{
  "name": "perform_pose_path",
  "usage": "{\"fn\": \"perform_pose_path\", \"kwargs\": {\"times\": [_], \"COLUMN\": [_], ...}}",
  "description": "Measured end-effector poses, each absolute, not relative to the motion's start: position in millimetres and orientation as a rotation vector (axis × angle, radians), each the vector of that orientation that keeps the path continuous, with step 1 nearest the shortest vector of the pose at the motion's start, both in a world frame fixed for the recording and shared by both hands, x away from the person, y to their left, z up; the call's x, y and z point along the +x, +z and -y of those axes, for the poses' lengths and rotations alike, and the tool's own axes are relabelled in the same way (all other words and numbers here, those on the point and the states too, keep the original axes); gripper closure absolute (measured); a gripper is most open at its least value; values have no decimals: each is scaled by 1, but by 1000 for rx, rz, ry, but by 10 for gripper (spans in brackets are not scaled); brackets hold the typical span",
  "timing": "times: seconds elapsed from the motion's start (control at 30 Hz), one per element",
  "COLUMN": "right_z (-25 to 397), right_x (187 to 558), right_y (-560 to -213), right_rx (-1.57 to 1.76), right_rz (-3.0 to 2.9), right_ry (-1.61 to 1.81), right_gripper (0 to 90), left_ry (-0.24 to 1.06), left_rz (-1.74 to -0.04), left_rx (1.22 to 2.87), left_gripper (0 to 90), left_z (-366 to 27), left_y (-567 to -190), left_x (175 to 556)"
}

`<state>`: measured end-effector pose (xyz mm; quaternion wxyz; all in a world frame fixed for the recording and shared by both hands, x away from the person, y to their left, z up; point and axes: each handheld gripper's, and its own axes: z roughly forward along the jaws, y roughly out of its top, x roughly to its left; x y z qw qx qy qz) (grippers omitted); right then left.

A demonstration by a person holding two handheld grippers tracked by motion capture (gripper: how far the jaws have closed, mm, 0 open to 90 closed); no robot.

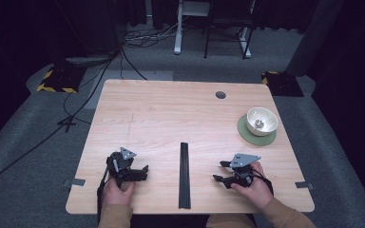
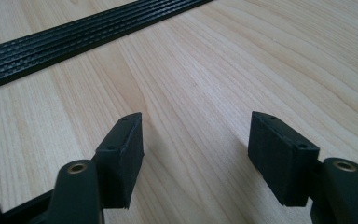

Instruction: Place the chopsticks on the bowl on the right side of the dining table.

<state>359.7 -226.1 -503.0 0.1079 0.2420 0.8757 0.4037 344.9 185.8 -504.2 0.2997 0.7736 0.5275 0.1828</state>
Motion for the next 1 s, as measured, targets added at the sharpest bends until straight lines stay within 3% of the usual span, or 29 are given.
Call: {"fn": "perform_pose_path", "kwargs": {"times": [0.6,1.0], "right_z": [200,149], "right_x": [362,363], "right_y": [-478,-486], "right_rx": [677,647], "right_rz": [-2619,-2615], "right_ry": [1208,1260], "right_gripper": [330,347], "left_ry": [486,494], "left_rz": [-1403,-1415], "left_rx": [2051,2040], "left_gripper": [10,10], "left_z": [-186,-186], "left_y": [-504,-504], "left_x": [344,344]}}
